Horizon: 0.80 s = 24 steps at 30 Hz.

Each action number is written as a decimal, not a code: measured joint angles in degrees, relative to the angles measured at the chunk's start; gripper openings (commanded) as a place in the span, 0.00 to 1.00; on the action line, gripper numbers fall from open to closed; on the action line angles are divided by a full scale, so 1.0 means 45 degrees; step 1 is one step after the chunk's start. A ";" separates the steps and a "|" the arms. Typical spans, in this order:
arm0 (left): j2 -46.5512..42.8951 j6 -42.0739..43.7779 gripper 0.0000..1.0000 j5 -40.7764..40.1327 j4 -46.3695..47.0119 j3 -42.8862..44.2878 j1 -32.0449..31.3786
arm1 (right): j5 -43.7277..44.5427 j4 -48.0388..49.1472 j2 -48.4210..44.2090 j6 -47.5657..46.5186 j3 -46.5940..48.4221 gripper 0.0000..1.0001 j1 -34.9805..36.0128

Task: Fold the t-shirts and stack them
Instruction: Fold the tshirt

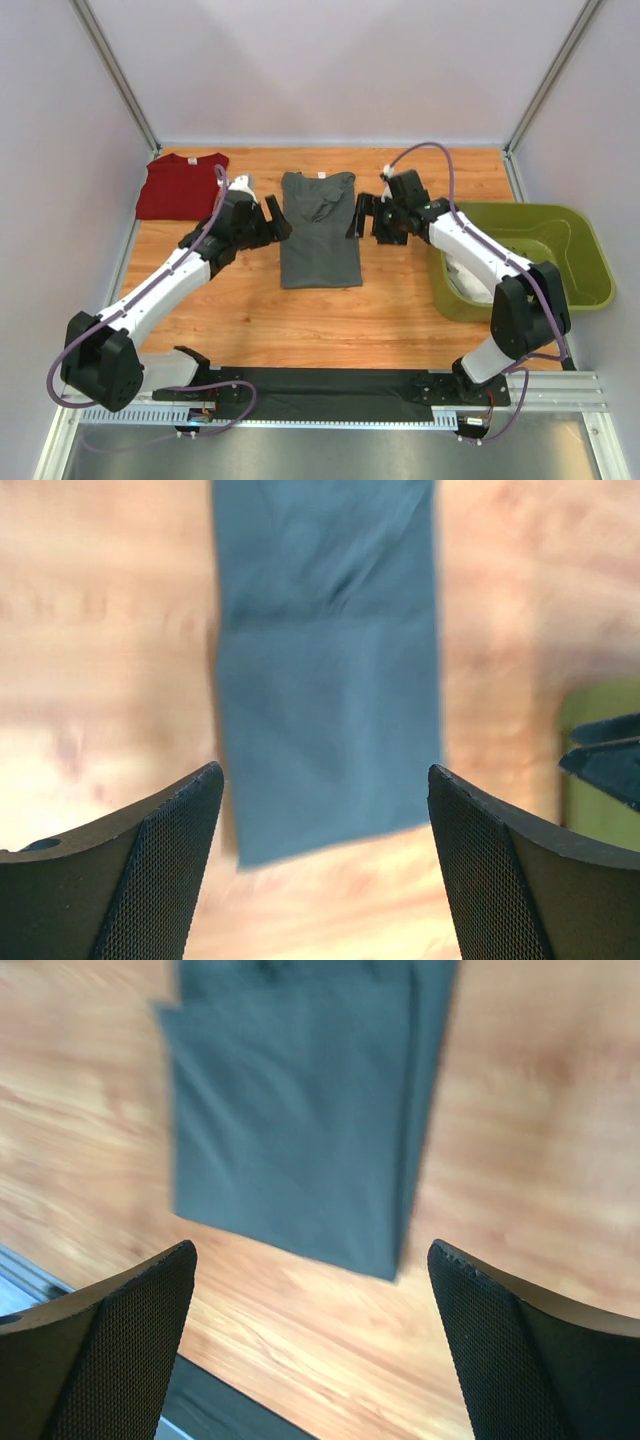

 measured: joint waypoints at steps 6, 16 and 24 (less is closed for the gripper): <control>-0.0170 -0.0661 0.86 0.0539 -0.0525 -0.3011 -0.0476 | -0.0112 0.0126 -0.0024 0.0311 -0.3473 0.86 0.0379; 0.0306 -0.1103 0.72 0.1083 0.0262 -0.4065 -0.0617 | -0.0398 0.1559 0.0860 0.0588 -0.4109 0.52 0.0777; 0.1049 -0.1404 0.70 0.1141 0.1248 -0.4605 -0.0617 | -0.0500 0.2181 0.1467 0.0801 -0.4187 0.37 0.0811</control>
